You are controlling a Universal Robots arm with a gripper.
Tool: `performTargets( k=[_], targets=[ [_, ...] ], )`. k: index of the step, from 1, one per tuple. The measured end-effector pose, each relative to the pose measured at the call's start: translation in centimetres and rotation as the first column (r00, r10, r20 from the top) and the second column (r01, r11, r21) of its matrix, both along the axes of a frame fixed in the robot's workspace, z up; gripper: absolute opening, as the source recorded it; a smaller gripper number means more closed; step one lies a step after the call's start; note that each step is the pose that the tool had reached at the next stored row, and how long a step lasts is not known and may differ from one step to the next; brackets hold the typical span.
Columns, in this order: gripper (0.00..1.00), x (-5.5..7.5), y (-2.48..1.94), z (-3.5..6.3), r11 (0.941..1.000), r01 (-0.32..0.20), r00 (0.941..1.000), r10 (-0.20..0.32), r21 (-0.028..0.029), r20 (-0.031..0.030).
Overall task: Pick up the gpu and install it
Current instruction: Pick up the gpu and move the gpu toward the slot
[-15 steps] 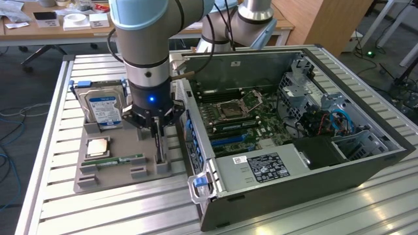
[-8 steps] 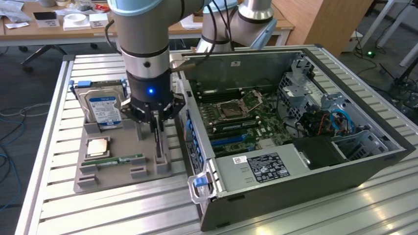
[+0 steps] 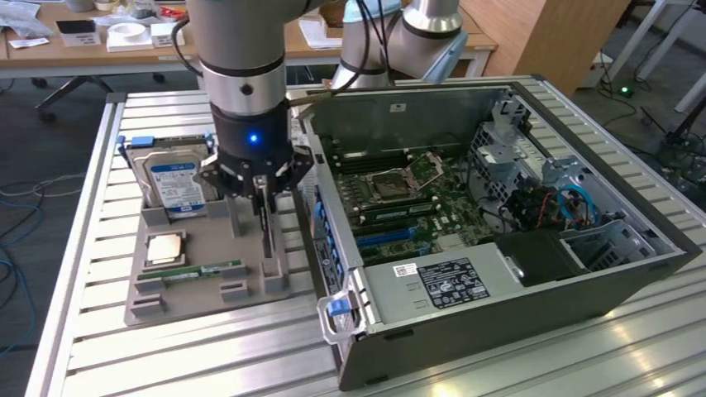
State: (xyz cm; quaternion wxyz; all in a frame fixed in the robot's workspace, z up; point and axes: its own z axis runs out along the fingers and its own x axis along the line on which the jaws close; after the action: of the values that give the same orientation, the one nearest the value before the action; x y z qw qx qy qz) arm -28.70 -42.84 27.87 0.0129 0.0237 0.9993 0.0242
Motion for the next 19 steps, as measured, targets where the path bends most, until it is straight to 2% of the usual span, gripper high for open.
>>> performTargets(
  k=[10, 19],
  targets=[
    [0.26, 0.0, 0.00, 2.93, 1.0000, -0.006, 1.0000, 0.006, 0.0000, 0.0000],
    [0.26, 0.0, 0.00, 6.17, 1.0000, -0.008, 1.0000, 0.008, 0.0000, 0.0000]
  ],
)
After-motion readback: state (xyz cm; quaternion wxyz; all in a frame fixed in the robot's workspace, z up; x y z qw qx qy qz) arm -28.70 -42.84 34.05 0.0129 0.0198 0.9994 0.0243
